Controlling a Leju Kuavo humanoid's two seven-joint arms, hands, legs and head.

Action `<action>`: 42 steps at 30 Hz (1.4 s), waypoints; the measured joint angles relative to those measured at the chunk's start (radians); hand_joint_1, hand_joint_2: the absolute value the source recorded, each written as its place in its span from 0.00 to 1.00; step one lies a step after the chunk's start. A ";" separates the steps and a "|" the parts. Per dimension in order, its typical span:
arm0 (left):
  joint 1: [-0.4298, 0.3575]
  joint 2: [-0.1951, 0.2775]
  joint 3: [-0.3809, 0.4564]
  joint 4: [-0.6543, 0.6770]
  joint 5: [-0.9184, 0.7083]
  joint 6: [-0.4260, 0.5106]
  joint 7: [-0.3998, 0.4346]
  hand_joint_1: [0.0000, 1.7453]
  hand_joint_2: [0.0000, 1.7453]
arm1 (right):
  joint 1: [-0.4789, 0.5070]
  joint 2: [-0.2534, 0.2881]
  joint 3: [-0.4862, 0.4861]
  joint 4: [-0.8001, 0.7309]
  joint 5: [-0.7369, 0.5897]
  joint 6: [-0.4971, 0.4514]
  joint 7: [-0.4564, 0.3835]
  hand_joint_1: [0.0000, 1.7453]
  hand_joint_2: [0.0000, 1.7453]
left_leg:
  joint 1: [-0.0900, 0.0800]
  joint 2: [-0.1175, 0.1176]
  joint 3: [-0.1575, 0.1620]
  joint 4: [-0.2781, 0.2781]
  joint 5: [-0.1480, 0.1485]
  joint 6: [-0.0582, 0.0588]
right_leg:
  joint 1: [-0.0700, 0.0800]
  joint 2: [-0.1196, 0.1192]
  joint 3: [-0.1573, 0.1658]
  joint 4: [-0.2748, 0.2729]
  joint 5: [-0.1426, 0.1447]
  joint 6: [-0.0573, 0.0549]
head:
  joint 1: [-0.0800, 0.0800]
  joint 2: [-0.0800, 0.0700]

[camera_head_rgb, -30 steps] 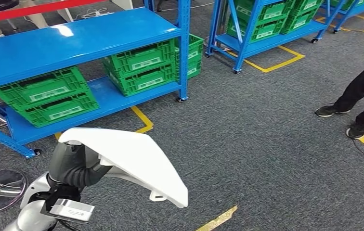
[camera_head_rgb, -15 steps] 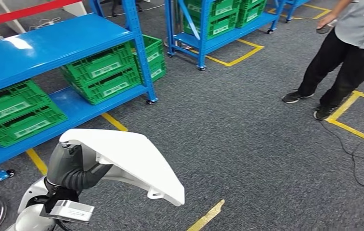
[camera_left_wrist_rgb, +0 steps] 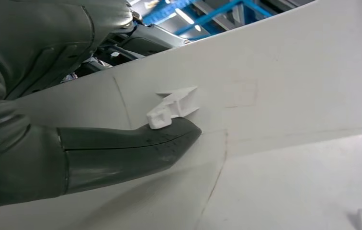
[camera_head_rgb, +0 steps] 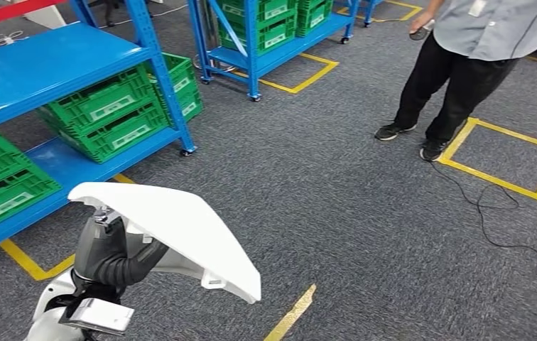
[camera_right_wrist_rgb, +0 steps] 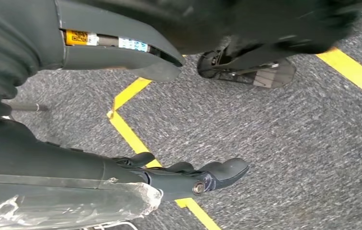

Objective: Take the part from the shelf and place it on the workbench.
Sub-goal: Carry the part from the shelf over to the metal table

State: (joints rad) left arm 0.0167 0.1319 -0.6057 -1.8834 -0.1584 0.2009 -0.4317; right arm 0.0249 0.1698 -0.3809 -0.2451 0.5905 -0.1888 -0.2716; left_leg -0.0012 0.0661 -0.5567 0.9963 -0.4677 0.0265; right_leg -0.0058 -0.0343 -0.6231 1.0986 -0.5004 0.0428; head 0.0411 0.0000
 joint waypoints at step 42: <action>0.033 -0.014 0.053 -0.003 0.106 -0.050 0.004 1.00 1.00 | 0.012 0.005 -0.033 -0.001 0.000 -0.016 0.008 0.00 1.00 | 0.008 -0.055 -0.110 0.275 -0.148 -0.048 | 0.002 0.058 0.047 -0.093 0.031 -0.058 | -0.011 0.000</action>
State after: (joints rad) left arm 0.0499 0.1181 -0.5531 -1.8860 -0.0521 0.1510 -0.4278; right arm 0.0367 0.1751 -0.4135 -0.2464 0.5901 -0.2053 -0.2635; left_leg 0.0064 0.0110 -0.6663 1.2708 -0.6160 -0.0218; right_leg -0.0035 0.0237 -0.5760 1.0060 -0.4695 -0.0149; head 0.0303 0.0000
